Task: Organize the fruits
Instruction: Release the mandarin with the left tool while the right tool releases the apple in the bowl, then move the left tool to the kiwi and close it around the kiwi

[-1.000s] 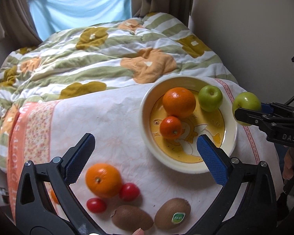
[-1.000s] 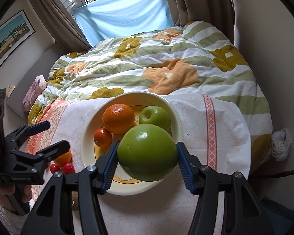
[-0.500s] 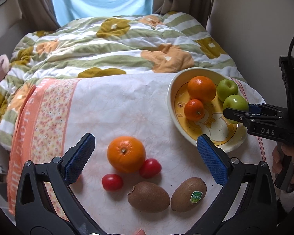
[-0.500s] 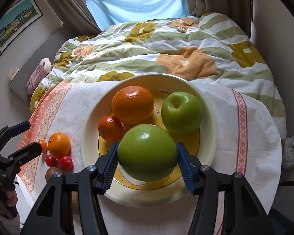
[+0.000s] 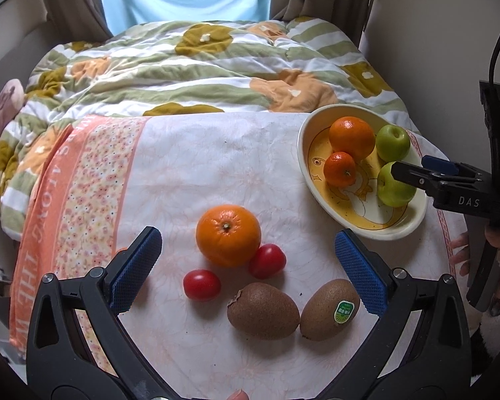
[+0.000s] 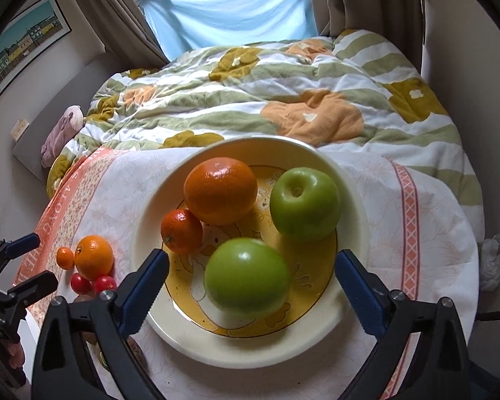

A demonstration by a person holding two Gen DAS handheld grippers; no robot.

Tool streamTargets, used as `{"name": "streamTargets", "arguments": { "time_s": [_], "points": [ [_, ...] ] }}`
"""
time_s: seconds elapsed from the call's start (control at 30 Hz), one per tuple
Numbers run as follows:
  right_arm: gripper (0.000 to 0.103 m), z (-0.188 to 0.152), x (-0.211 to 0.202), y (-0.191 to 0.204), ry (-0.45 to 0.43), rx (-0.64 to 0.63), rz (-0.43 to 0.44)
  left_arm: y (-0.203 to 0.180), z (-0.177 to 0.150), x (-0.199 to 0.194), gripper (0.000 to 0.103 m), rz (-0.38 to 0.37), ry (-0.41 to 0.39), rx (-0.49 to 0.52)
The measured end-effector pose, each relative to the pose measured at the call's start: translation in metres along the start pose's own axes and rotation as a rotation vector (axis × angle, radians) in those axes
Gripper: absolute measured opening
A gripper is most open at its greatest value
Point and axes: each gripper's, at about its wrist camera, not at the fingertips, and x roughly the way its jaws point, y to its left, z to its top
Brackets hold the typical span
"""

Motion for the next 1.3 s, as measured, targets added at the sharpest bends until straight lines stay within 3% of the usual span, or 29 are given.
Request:
{"name": "streamTargets", "arguments": {
  "time_s": [0.3,0.83,1.03,1.3],
  "points": [
    [0.1,0.003,-0.027,0.008,-0.06,-0.04,-0.037,0.0,0.003,-0.025,0.103,0.0,-0.037,0.027],
    [0.1,-0.014,-0.112,0.061,-0.099,-0.114,0.002,0.027,-0.018,-0.11,0.103,-0.021,-0.144,0.07],
    [0.1,-0.035,-0.126,0.084,-0.088,-0.109,-0.003,0.034,-0.037,-0.122,0.103,-0.092,-0.148,0.138],
    [0.1,-0.063,-0.116,0.107,-0.017,-0.126,0.011,0.037,-0.051,-0.108,0.103,-0.179,-0.089,0.261]
  ]
}}
